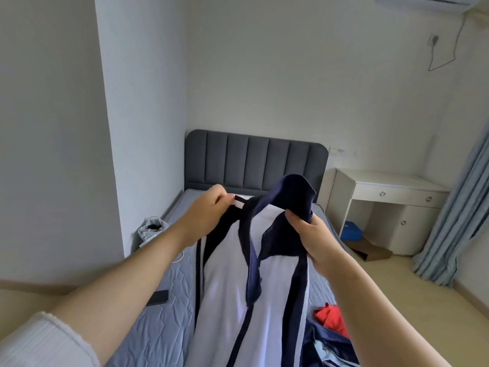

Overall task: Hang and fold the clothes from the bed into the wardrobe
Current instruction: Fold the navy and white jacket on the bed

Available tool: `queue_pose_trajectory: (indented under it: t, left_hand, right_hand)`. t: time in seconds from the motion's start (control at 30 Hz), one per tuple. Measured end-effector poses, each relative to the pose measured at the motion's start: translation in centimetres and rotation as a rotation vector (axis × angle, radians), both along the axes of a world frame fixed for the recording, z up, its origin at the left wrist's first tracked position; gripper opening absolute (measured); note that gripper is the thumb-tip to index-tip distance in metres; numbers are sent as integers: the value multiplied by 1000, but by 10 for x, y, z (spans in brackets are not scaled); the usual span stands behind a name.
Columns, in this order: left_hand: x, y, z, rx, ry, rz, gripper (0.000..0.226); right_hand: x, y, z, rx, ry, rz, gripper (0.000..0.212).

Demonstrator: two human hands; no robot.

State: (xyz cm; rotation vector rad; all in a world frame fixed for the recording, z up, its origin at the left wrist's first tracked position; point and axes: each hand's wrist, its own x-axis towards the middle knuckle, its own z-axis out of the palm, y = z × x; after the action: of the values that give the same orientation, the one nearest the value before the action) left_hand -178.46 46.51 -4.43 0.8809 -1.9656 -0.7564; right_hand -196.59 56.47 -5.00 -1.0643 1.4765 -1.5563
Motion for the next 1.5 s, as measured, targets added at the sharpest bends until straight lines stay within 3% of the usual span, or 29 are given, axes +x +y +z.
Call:
queue_pose_trajectory:
  t: [0.13,0.23,0.3,0.37,0.4,0.47,0.57,0.7,0.8,0.87,0.9,0.97,1.1,1.2,1.33,1.5]
  left_hand:
    - [19,-1,5,-84,-171,-91,25]
    - [34,3,8,-190,-492,-224,35]
    - [40,6,8,-528,-672,-163,37]
    - [45,7,4,-961,-626,-73,23]
    - [48,7,1,-1035,-576,-25,26]
    - [53,7,2,-840,-484,89,29]
    - [62,-6,-4,-298,-358,238,11]
    - [67,-17,-14,178,-19,271,15]
    - [78,-14,-28,239,-100,342,16]
    - [90,-8,-40,181,-206,335,15]
    - [96,-3,-45,187,-221,304,13]
    - [108,9,-52,281,-227,256,14]
    - [129,26,-64,389,-410,256,35]
    - [138,38,-74,513,-274,169,19]
    - [159,50,-78,632,-177,275,38]
    - [188,62,-81,829,-68,226,32]
  right_hand:
    - [-1,-2,3,43,159,-63,20]
    - [1,-5,2,44,134,-104,24]
    - [4,-8,1,48,142,-113,24]
    - [9,-11,0,49,153,-104,24]
    - [11,-12,1,45,161,-101,24]
    - [11,-14,2,20,188,-119,22]
    - [10,-14,5,-47,245,-141,12]
    - [19,-16,1,50,378,130,28]
    - [29,-19,-13,264,673,258,28]
    - [36,-22,-28,381,885,230,13]
    - [38,-23,-36,412,916,189,18]
    - [44,-24,-52,426,825,159,20]
    - [59,-21,-77,394,584,206,16]
    - [70,-18,-89,344,430,307,12]
    - [83,-17,-97,373,147,490,11]
    - [94,-24,-97,458,-48,821,17]
